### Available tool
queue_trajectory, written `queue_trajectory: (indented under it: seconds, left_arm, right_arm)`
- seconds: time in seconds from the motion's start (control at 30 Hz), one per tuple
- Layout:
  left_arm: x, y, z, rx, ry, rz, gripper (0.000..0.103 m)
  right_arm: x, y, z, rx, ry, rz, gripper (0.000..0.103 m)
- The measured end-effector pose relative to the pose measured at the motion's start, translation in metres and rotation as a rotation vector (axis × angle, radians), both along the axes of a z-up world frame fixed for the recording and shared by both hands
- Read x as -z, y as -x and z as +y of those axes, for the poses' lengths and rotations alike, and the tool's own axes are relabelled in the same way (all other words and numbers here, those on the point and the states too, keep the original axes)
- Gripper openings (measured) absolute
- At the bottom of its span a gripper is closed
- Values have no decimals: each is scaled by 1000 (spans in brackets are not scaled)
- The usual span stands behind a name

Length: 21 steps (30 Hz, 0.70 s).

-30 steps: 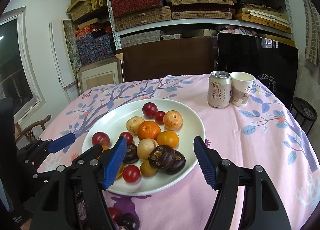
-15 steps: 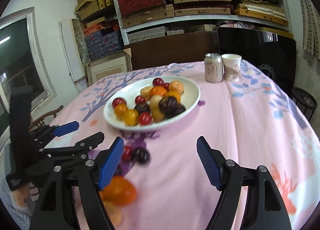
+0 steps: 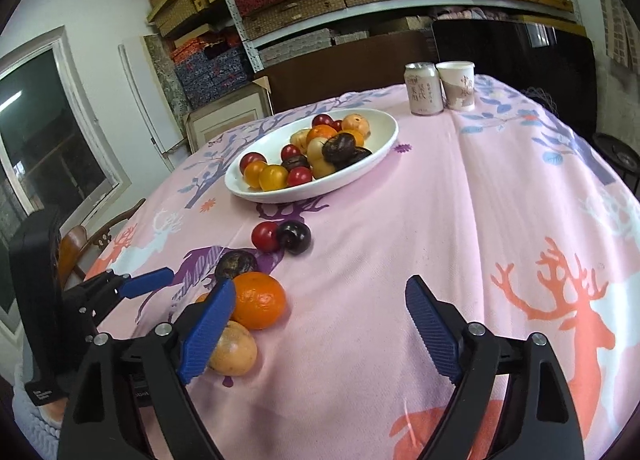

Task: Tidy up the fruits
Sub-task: 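Move both open tools back to the remaining fruits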

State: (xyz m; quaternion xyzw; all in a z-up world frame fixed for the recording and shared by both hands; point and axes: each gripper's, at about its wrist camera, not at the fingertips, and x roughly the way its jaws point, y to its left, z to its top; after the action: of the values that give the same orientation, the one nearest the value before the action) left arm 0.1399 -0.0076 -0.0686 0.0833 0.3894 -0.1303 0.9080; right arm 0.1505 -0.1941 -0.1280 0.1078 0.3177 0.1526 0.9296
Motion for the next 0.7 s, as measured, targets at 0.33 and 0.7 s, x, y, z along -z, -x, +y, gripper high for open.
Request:
queue_trajectory:
  seconds: [0.33, 0.7]
  left_arm:
    - [-8, 4, 67, -237, 62, -6, 90]
    - [1, -8, 54, -166, 31, 20, 89]
  right_arm:
    - [4, -6, -9, 18, -44, 27, 88]
    - [1, -2, 1, -15, 1, 8, 88]
